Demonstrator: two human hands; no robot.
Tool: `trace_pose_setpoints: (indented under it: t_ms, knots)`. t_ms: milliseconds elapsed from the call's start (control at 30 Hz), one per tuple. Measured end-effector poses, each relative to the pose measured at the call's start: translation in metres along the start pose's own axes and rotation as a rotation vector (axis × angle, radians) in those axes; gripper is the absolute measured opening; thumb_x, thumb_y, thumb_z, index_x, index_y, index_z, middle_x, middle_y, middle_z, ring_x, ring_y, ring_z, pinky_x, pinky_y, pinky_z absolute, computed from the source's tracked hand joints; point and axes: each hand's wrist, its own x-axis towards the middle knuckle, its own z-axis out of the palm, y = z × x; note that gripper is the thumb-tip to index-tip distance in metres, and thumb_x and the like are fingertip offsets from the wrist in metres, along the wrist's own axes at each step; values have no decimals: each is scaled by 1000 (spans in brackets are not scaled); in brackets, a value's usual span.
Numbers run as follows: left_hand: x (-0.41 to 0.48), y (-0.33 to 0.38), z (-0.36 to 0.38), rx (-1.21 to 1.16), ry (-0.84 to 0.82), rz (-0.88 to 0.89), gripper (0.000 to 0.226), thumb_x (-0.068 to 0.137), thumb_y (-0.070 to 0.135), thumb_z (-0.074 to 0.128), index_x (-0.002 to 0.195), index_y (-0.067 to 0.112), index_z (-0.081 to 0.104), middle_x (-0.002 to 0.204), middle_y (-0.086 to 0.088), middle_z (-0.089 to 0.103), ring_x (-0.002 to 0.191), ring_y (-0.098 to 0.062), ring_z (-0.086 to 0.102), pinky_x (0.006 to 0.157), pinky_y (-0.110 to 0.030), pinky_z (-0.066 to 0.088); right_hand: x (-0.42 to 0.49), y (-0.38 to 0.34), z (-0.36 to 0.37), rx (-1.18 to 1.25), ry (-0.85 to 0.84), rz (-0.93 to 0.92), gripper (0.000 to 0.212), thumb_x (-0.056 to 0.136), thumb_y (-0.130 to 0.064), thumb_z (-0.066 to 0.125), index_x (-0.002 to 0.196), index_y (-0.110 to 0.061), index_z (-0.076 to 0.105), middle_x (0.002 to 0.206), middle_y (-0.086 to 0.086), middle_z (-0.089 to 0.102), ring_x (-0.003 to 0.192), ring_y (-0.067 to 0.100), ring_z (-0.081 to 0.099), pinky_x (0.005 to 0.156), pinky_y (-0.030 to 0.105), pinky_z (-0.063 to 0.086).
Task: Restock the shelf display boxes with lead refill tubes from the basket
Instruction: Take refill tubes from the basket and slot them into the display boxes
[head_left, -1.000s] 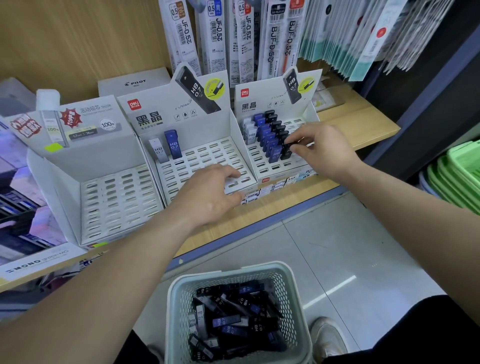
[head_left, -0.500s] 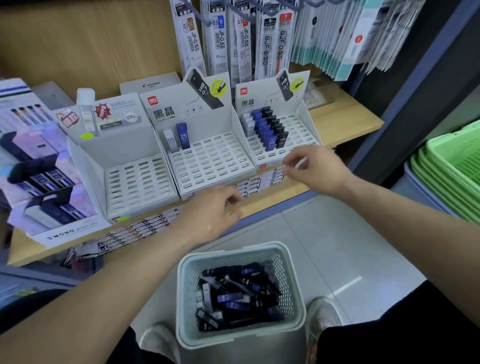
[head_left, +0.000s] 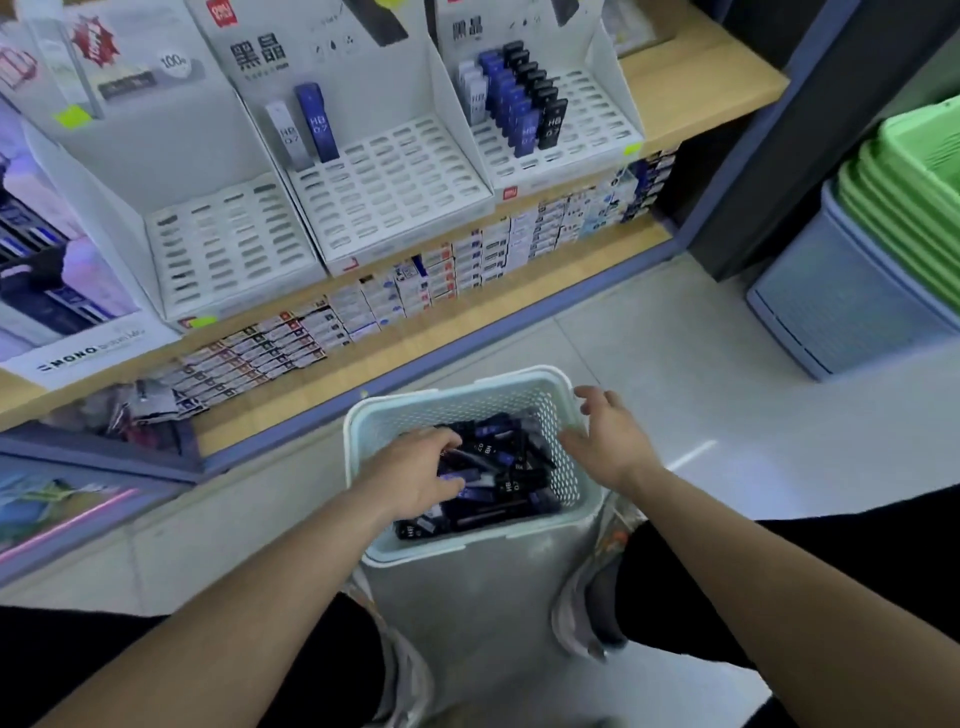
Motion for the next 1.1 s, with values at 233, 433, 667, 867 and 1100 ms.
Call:
trace_pose_setpoints:
  t_ms: [233,433,667,867,1100]
  knots:
    - [62,8,55,-124,-25,-20,83,87,44,73,154,19,30,157,-1,32,140,-22,38,111,-36,37,7,14,43,184,80,36,62,93,-32,60,146,-22,30,127,10,56,98,29,61,83,42,52]
    - [82,-1,86,10,321,-48,71,84,37,75,144,17,44,142,0,48,132,-24,37,110,-39,37,20,22,54,184,126,18,54,93,-31,62,138,-24,34,110,6,60,87,27,63,76,47,56]
    - [89,-9,94,69,333,-2,72,84,44,73,146,19,43,144,1,49,134,-23,39,110,-40,35,27,23,57,156,144,20,44,92,-30,60,128,-26,35,100,4,59,79,25,62,70,47,57]
    - [93,-3,96,-47,252,35,85,86,42,73,154,14,30,153,-3,35,140,-25,31,117,-38,29,26,20,57,152,152,27,41,92,-30,60,125,-24,36,98,4,59,79,25,62,69,47,57]
    - [102,2,93,-75,248,82,76,87,37,72,151,16,37,147,-3,42,135,-24,41,112,-38,38,25,19,57,150,154,33,40,91,-29,60,123,-22,37,100,5,59,83,28,61,73,48,56]
